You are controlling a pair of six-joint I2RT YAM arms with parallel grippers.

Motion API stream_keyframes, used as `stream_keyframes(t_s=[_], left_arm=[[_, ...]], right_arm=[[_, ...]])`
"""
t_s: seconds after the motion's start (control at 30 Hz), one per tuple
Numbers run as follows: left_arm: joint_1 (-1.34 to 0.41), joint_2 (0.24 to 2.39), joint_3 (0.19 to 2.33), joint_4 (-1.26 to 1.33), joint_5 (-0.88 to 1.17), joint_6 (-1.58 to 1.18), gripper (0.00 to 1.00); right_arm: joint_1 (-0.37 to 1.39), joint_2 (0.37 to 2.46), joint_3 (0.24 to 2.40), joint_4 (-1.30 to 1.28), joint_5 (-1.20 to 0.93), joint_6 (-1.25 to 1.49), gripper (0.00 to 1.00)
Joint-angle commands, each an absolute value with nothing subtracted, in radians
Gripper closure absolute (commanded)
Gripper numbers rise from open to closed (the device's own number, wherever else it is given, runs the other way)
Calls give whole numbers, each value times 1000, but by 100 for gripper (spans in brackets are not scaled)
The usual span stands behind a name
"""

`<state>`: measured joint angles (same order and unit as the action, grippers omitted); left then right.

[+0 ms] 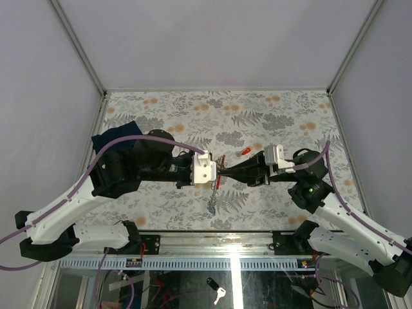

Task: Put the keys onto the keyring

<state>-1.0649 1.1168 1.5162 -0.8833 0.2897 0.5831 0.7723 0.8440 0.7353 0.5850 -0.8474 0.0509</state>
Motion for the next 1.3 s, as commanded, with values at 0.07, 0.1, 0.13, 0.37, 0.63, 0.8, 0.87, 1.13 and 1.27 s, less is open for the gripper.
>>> stream_keyframes(t_s=[0.07, 0.1, 0.13, 0.37, 0.63, 0.8, 0.87, 1.13, 1.27], left_arm=[[-1061, 1111, 1517, -841, 265, 575, 86], [-1062, 1111, 1519, -840, 263, 575, 89], [-1061, 1110, 1519, -838, 262, 574, 92], [-1061, 1100, 1511, -817, 249, 574, 100], [-1060, 1107, 1498, -818, 243, 574, 100], [-1061, 1109, 1492, -818, 236, 574, 100], [-1061, 1108, 1491, -822, 232, 574, 100], [-1062, 1100, 1491, -821, 202, 573, 100], [-1062, 1101, 1490, -813, 191, 573, 99]], right_arm=[[781, 813, 769, 687, -821, 65, 100], [779, 812, 768, 688, -821, 64, 100], [781, 810, 767, 689, -821, 65, 100], [781, 799, 757, 701, -802, 68, 100], [780, 789, 729, 798, -746, 118, 100], [781, 790, 716, 854, -723, 148, 100], [780, 788, 715, 860, -714, 150, 100], [780, 783, 707, 870, -687, 144, 100], [780, 783, 704, 889, -672, 158, 100]])
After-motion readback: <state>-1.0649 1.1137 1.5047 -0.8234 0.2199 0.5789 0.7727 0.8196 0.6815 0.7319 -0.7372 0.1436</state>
